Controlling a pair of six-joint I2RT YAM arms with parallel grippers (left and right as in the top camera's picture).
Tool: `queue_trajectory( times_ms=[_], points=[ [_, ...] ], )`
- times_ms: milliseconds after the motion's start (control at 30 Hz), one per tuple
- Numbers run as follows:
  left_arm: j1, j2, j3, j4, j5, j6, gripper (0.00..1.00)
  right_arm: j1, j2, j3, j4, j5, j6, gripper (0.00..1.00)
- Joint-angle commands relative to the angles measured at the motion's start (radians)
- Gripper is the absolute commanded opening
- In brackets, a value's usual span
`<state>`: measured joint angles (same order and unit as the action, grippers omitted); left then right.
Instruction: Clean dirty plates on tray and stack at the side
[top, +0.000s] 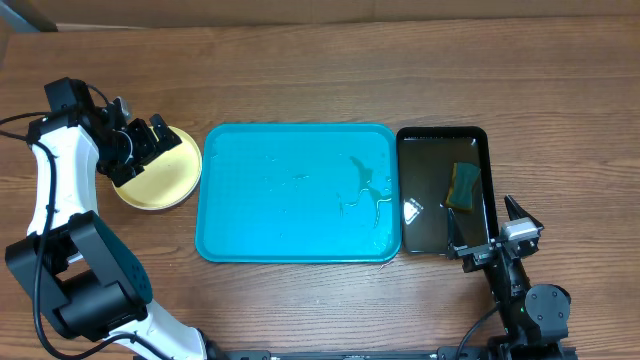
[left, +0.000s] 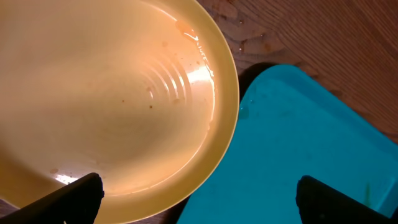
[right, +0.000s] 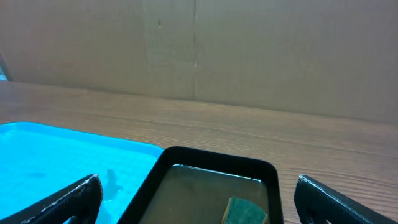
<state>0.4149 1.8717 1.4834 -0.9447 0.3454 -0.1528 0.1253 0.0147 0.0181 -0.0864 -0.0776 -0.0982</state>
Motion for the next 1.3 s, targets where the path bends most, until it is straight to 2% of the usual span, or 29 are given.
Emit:
queue_trajectory(
  times_ms=[0,100,233,433,533,733,867,1100,1267],
  points=[
    [-0.037,-0.053,-0.003,0.003,-0.021,0.022,1.00,0.004,-0.012,-0.010,0.006,0.009,-0.004,1.00],
    [-0.100,-0.130,-0.002,0.003,-0.046,0.022,1.00,0.004,-0.012,-0.010,0.006,0.009,-0.004,1.00],
    [-0.240,-0.317,-0.003,0.004,-0.115,0.022,1.00,0.004,-0.012,-0.010,0.006,0.009,-0.004,1.00],
    [-0.454,-0.614,-0.003,0.003,-0.119,0.022,1.00,0.004,-0.012,-0.010,0.006,0.009,-0.004,1.00],
    [-0.507,-0.752,-0.002,0.003,-0.119,0.022,1.00,0.004,-0.012,-0.010,0.006,0.009,-0.003,1.00],
    [-0.507,-0.990,-0.012,0.003,-0.120,0.022,1.00,0.004,-0.012,-0.010,0.006,0.009,-0.004,1.00],
    [-0.503,-1.143,-0.082,-0.021,-0.121,0.023,1.00,0.004,-0.012,-0.010,0.006,0.009,-0.003,1.00],
    [-0.449,-1.396,-0.382,0.006,-0.120,0.021,1.00,0.004,-0.012,-0.010,0.006,0.009,-0.004,1.00],
    [-0.405,-1.598,-0.640,0.227,-0.116,-0.010,1.00,0.004,-0.012,-0.010,0.006,0.009,-0.004,1.00]
  ],
)
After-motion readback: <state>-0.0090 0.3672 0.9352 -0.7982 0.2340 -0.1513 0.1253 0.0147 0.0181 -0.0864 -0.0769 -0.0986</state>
